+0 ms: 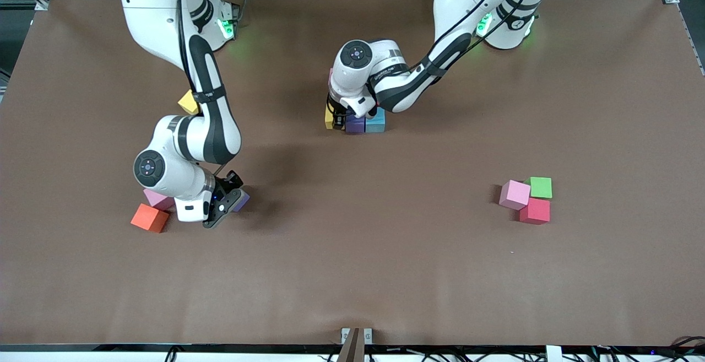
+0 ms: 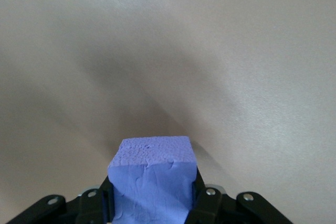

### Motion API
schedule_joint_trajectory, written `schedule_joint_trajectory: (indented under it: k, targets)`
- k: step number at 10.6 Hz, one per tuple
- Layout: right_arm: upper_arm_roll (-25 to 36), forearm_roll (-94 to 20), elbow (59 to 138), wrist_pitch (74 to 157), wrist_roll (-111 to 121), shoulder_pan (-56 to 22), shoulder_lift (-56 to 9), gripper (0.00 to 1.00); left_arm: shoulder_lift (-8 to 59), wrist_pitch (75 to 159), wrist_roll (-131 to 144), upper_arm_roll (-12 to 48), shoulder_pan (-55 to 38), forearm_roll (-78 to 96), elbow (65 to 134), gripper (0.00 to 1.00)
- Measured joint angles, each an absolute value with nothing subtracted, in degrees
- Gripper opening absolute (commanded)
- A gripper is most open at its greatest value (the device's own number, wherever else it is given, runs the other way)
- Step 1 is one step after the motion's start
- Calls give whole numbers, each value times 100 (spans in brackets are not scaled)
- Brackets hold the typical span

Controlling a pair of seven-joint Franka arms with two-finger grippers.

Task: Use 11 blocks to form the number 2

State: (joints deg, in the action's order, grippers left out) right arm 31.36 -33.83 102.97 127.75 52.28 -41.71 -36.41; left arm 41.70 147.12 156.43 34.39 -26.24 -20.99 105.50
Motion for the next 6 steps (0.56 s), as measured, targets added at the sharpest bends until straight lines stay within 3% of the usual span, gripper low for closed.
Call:
schedule_joint_trajectory:
  k: [6]
  targets:
    - [3139, -3382, 10475, 12497, 3067, -4624, -3351, 16, 4106, 14714, 15643, 3401, -2733, -2118, 10533, 100]
